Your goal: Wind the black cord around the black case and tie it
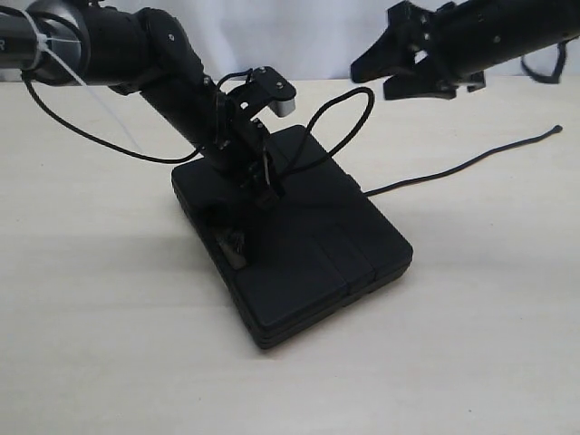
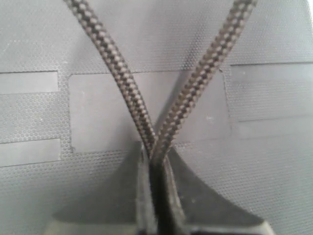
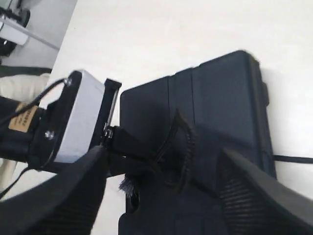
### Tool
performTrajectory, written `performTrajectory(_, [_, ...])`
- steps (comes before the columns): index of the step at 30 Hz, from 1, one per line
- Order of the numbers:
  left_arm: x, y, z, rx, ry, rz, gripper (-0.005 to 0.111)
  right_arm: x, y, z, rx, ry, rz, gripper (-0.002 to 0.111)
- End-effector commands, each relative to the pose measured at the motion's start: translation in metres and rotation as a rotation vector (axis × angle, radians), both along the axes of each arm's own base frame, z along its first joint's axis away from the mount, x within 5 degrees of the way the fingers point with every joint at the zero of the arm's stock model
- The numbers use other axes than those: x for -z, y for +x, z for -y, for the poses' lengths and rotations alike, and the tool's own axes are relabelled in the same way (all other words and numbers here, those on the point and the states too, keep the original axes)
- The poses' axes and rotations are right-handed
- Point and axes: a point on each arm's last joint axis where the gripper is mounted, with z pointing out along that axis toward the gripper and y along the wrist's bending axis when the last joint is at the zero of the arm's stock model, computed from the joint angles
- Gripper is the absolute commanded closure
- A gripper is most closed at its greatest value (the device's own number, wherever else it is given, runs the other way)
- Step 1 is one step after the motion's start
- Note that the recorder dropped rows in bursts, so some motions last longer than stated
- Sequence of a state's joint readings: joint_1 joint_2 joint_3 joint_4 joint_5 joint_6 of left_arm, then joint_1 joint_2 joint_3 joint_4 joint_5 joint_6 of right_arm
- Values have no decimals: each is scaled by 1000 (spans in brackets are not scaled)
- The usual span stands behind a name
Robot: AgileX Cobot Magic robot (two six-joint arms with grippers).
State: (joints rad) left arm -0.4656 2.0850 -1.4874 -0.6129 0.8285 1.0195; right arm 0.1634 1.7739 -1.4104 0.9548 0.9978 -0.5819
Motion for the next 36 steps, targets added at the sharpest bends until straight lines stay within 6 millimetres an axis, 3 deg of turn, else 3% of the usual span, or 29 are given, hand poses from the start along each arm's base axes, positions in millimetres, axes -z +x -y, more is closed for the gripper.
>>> performTrajectory(1, [-1, -1, 2, -11, -15, -16, 107, -33, -7, 55, 179, -75, 42, 44])
performTrajectory(4, [-1, -1, 2, -11, -15, -16, 107, -16, -7, 93, 355, -397, -45, 44])
performTrajectory(5, [-1, -1, 2, -11, -15, -16, 107, -2, -6, 108, 456, -530, -90, 44])
performTrajectory(8, [-1, -1, 2, -9, -15, -18, 107, 26, 8, 125, 645, -649, -131, 44])
performTrajectory(13, [0, -1, 2, -8, -15, -20, 107, 63, 33, 125, 636, -668, -222, 50])
performTrajectory(22, [-1, 0, 2, -34, -17, -27, 107, 89, 106, 130, 781, -744, -293, 52])
performTrajectory(26, [0, -1, 1, -44, -13, -35, 107, 107, 127, 136, 846, -792, -307, 60])
performTrajectory(27, [0, -1, 1, -42, -10, -33, 107, 121, 137, 135, 845, -790, -312, 61])
performTrajectory(32, [0, -1, 1, -42, -10, -33, 107, 144, 161, 134, 913, -737, -285, 61])
performTrajectory(36, [0, -1, 1, -38, -5, -31, 107, 158, 167, 135, 952, -716, -299, 61])
